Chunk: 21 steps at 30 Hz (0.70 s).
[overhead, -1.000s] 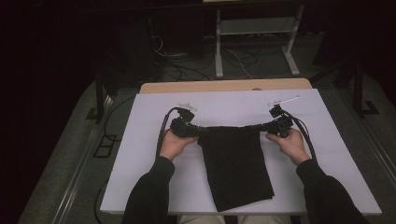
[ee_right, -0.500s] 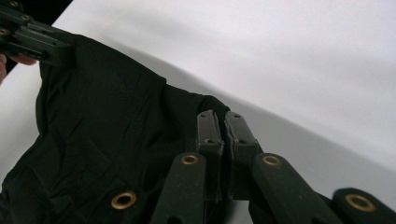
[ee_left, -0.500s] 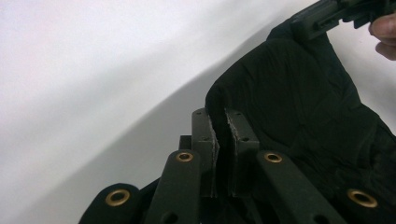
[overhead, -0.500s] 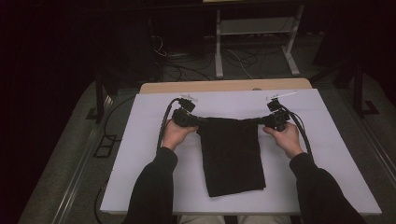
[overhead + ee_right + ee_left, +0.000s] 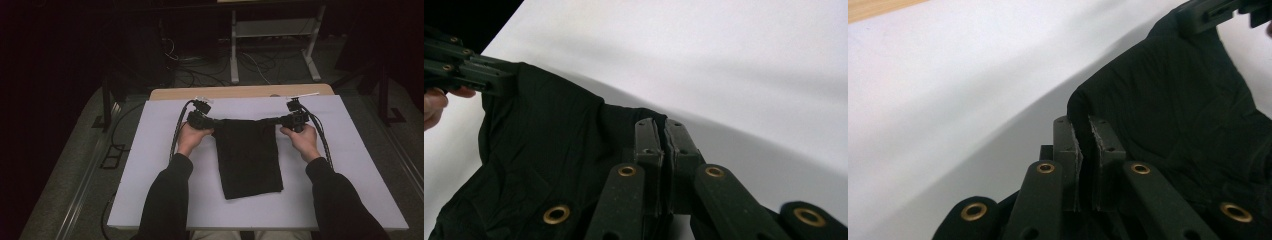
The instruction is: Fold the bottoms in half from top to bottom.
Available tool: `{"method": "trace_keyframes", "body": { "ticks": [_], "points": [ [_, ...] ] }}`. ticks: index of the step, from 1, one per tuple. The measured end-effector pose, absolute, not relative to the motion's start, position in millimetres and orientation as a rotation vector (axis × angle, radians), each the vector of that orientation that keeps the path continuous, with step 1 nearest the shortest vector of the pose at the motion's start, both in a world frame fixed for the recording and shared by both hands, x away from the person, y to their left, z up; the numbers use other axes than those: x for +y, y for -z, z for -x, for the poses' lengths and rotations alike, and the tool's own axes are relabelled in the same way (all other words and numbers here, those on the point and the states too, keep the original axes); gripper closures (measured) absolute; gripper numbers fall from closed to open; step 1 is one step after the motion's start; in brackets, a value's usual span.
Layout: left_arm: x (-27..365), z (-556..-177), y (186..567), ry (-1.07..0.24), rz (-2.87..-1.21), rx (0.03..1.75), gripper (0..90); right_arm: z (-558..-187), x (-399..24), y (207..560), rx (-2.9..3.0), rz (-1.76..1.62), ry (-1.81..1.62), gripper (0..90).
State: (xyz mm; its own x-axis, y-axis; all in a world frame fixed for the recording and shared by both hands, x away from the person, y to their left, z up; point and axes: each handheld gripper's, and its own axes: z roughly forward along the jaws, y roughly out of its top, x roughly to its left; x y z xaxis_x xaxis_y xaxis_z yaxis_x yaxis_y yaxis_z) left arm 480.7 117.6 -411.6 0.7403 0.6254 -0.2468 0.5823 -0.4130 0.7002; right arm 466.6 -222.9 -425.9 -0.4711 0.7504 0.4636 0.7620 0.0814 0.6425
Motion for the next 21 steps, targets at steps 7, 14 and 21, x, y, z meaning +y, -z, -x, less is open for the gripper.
{"method": "trace_keyframes", "body": {
  "ticks": [7,14,21],
  "points": [
    [119.0,-493.3,410.8,-0.101,-2.071,0.928,81.9,-473.2,-221.7,428.2,-2.275,1.646,1.405,84.5],
    [119.6,-498.8,418.3,-0.097,-2.053,0.948,81.3,-479.0,-221.9,432.7,-2.250,1.669,1.416,83.7],
    [119.5,-499.6,422.1,-0.083,-2.057,0.946,80.6,-481.1,-224.0,437.2,-2.229,1.680,1.421,80.7]
  ]
}}
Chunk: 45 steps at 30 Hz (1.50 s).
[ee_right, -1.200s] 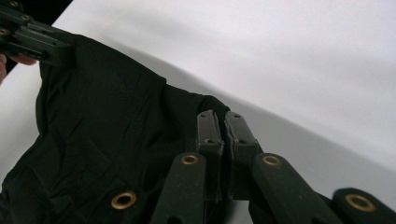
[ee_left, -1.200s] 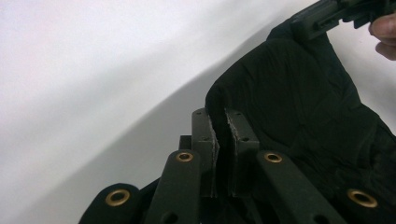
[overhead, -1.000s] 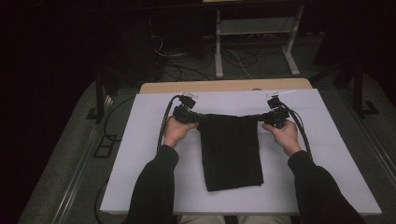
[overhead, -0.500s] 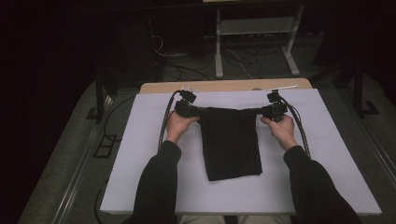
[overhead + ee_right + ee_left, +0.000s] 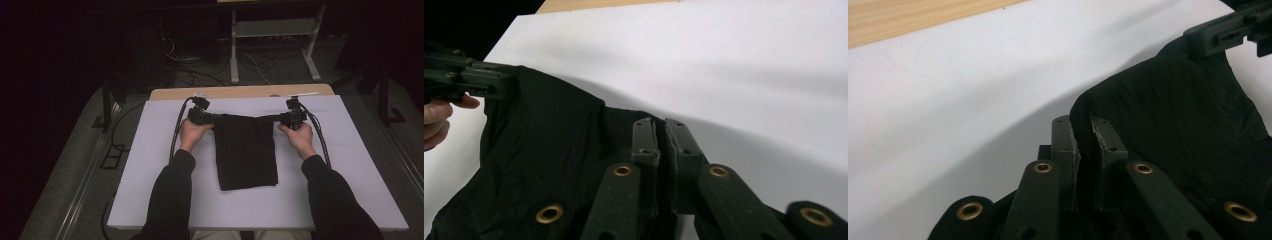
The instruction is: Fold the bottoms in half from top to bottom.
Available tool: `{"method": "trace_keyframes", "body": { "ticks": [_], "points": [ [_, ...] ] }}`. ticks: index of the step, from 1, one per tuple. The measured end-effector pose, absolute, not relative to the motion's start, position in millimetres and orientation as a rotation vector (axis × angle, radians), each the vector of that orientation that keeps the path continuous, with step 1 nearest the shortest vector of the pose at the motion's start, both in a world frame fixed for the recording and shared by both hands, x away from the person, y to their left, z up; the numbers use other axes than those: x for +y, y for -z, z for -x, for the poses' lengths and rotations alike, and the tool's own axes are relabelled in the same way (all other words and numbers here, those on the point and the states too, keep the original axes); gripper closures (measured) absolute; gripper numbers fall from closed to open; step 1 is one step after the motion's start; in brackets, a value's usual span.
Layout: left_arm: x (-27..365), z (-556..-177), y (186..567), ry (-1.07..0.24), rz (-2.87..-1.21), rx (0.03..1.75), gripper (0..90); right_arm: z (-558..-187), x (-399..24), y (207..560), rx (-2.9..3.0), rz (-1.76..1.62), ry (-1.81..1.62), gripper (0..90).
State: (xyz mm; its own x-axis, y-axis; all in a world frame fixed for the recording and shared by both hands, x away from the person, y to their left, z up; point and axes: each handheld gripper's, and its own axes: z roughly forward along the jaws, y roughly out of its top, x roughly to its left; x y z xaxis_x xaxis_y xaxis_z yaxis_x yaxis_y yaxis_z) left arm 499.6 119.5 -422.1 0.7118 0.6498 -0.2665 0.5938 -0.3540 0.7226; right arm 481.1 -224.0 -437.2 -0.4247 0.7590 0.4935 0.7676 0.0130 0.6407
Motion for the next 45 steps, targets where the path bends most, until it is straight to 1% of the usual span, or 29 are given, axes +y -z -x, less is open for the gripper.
{"method": "trace_keyframes", "body": {
  "ticks": [4,7,8,9,10,14,20,21,25,26,28,31,35,37,45],
  "points": [
    [120.3,-498.9,424.5,-0.059,-2.047,0.967,78.0,-480.5,-225.1,437.3,-2.256,1.671,1.404,78.3],
    [121.0,-497.4,425.7,-0.061,-2.041,0.972,74.1,-479.3,-226.6,435.8,-2.266,1.666,1.408,73.0],
    [121.7,-496.7,426.0,-0.055,-2.030,0.974,71.4,-478.8,-227.2,435.1,-2.278,1.660,1.411,71.0],
    [122.2,-496.0,425.8,-0.054,-2.026,0.974,67.9,-478.3,-227.6,434.2,-2.287,1.656,1.415,65.8],
    [122.9,-494.8,425.3,-0.060,-2.026,0.970,65.1,-478.0,-227.6,433.5,-2.289,1.655,1.415,62.5],
    [126.7,-486.2,421.1,-0.154,-2.015,0.960,45.6,-474.5,-228.0,429.5,-2.332,1.622,1.408,51.1],
    [138.7,-480.6,416.5,-0.118,-1.948,0.973,28.5,-467.3,-230.8,423.6,-2.359,1.631,1.426,34.0],
    [139.5,-480.0,416.5,-0.116,-1.948,0.975,24.1,-465.8,-231.8,422.7,-2.363,1.639,1.426,30.3],
    [141.9,-476.7,417.0,-0.099,-1.952,0.972,14.8,-461.3,-233.8,419.3,-2.379,1.647,1.423,15.7],
    [142.6,-475.5,417.0,-0.094,-1.948,0.966,13.6,-459.6,-234.4,418.3,-2.378,1.648,1.429,13.6],
    [143.7,-472.9,416.7,-0.082,-1.943,0.956,12.8,-456.4,-235.9,416.2,-2.384,1.634,1.428,12.4],
    [145.1,-469.0,414.8,-0.076,-1.952,0.956,7.1,-452.6,-237.5,413.1,-2.404,1.629,1.401,9.0],
    [146.9,-463.5,411.1,-0.066,-1.962,0.957,1.6,-445.2,-239.8,408.5,-2.428,1.612,1.398,0.5],
    [147.2,-459.9,408.9,-0.074,-1.970,0.955,0.0,-441.3,-240.7,406.3,-2.440,1.603,1.404,0.0],
    [154.2,-443.3,403.9,-0.092,-1.951,0.931,0.0,-424.9,-245.1,399.9,-2.480,1.576,1.409,0.0]
  ]
}}
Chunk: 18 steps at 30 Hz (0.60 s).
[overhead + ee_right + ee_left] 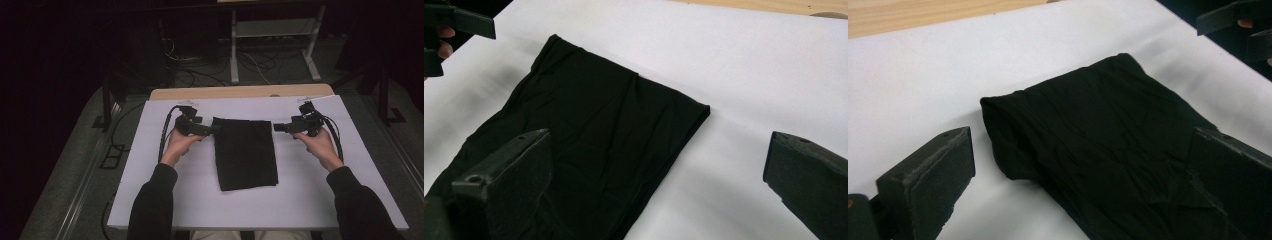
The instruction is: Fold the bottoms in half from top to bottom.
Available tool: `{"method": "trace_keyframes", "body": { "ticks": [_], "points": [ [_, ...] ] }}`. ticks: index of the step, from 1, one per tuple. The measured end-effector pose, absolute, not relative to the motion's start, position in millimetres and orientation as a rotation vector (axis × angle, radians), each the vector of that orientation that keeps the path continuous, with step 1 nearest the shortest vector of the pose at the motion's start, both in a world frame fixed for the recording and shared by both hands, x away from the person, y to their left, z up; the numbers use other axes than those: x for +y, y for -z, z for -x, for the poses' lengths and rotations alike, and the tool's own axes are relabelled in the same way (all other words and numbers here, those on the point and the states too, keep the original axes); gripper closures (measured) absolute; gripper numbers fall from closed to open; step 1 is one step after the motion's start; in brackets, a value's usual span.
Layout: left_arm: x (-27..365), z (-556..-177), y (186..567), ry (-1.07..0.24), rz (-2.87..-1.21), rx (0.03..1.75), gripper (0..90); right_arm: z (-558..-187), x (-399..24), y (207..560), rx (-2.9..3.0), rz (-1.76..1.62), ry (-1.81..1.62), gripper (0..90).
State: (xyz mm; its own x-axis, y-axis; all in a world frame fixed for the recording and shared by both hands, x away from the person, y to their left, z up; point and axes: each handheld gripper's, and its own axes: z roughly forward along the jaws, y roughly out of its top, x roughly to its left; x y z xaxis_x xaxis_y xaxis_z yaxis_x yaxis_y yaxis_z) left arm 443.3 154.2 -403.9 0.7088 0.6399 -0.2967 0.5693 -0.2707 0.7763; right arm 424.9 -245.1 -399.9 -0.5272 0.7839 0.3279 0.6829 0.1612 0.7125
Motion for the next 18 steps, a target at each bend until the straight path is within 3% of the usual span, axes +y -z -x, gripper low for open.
{"method": "trace_keyframes", "body": {
  "ticks": [18],
  "points": [
    [173.0,-397.3,399.1,-0.145,-1.922,0.884,0.0,-379.8,-251.3,403.2,2.289,-1.414,-1.352,0.0]
  ]
}}
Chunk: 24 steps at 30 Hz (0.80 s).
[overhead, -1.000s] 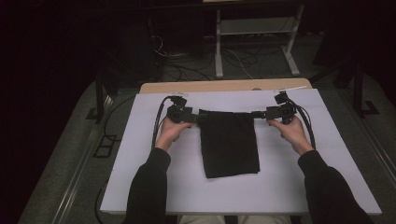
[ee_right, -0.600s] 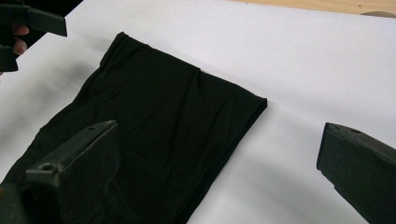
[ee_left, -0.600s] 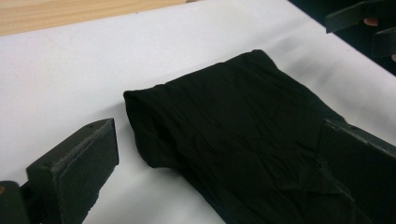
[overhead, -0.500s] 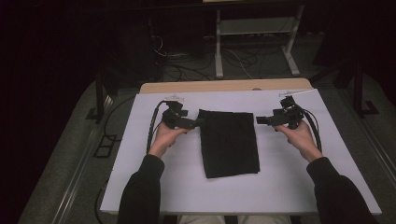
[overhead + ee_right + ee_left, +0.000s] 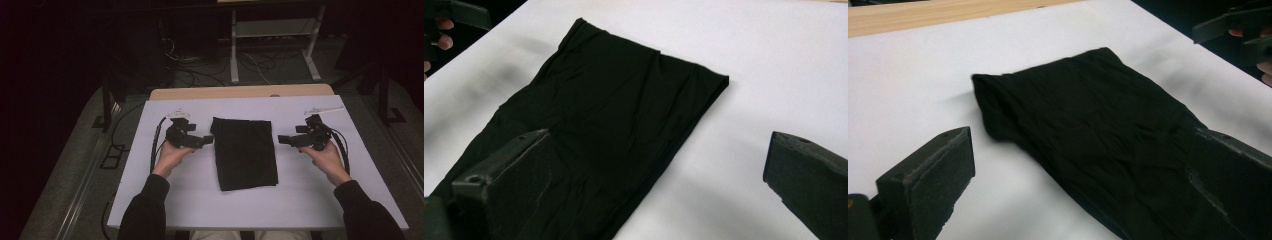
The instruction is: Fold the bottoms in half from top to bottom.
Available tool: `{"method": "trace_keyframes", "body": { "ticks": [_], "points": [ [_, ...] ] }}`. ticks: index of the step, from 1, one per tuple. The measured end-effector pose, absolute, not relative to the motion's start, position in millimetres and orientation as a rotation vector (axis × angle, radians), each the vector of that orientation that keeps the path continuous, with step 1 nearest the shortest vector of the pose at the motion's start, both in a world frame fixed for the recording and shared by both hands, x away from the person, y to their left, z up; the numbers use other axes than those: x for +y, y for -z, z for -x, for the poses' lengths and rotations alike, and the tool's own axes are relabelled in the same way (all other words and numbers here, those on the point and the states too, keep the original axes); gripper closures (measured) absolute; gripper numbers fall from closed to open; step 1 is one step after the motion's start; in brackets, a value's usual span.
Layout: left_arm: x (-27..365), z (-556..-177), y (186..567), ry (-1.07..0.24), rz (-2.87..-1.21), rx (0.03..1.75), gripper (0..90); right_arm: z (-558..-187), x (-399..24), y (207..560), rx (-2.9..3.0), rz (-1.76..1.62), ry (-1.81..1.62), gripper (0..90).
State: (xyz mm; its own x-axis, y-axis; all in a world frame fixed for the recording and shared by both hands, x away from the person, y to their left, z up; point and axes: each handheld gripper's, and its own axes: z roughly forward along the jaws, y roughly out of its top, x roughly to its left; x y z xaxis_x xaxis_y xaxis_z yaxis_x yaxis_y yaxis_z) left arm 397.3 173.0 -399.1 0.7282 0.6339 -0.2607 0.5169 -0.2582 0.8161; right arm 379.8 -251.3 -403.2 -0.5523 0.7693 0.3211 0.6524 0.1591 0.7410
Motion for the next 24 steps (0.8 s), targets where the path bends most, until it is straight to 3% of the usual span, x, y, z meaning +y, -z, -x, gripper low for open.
{"method": "trace_keyframes", "body": {
  "ticks": [24],
  "points": [
    [188.4,-337.0,395.3,-0.265,-1.872,0.832,0.0,-314.3,-266.8,404.0,2.213,-1.320,-1.406,0.0]
  ]
}}
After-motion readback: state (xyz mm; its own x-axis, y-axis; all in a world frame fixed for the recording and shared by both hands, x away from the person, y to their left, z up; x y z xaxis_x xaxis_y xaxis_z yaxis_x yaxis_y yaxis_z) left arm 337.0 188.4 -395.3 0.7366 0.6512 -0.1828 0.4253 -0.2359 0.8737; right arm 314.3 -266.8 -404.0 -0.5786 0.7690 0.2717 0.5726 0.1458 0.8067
